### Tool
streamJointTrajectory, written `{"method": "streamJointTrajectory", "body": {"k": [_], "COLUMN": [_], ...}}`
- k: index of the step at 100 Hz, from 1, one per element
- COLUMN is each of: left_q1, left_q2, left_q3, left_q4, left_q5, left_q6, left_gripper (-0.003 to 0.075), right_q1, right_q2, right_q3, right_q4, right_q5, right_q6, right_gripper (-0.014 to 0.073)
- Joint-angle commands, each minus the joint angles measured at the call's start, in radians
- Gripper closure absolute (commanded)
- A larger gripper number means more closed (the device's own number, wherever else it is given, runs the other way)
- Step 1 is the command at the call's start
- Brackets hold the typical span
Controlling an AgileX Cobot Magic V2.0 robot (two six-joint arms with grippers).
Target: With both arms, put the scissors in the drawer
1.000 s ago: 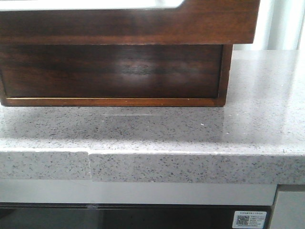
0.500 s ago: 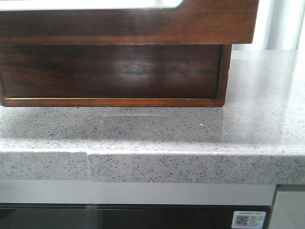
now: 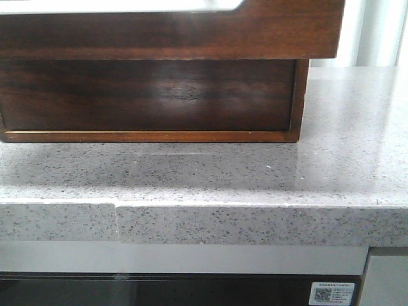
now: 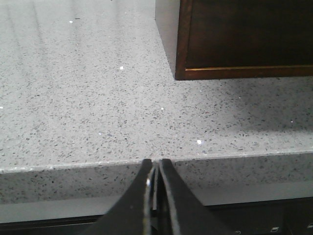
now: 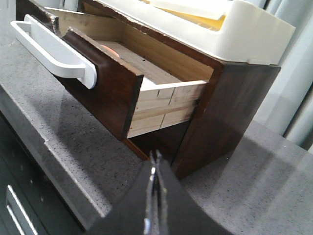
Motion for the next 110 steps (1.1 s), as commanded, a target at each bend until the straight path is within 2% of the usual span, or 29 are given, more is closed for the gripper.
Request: {"method": "streamJointTrajectory", "body": {"k": [1,15,25,42,51,68,110], "left_q1": [0.004,0.004,0.004,0.004,0.004,0.004,0.004], "left_q2": [-0.03,-0.03,-0.03,-0.03,-0.03,-0.03,-0.03], "left_q3": [0.022,0.022,0.022,0.022,0.022,0.022,0.022], "left_q4": [-0.012,-0.012,-0.012,-0.012,-0.012,-0.012,-0.012], "left_q5": [-0.032,-0.032,-0.032,-0.032,-0.032,-0.032,-0.032], "left_q6": [-0.011,-0.011,-0.011,-0.011,-0.011,-0.011,-0.011], "left_gripper": [0.0739,0.0739,0.0739,0.0739,0.0739,0.0739,0.0739], "right_q1": [-0.079,-0.3,-0.449,-0.601,-0.644,-0.664,-0.664], "right_q2": [0.015,0.015,0.015,0.013,0.013,0.009,-0.049], "right_q3": [0.039,0.187,0.305,0.401,0.398,0.398,0.4], "right_q4": [0.029,0.238,0.252,0.252,0.252,0.252,0.239], "right_q5": [-0.208,-0.404,-0.52,-0.485,-0.361,-0.153,-0.147], "right_q6": [0.019,0.019,0.019,0.019,0.019,0.019,0.014], "right_gripper": [0.0634,0.0634,0.0634,0.0634,0.0634,0.0634,0.0634]}}
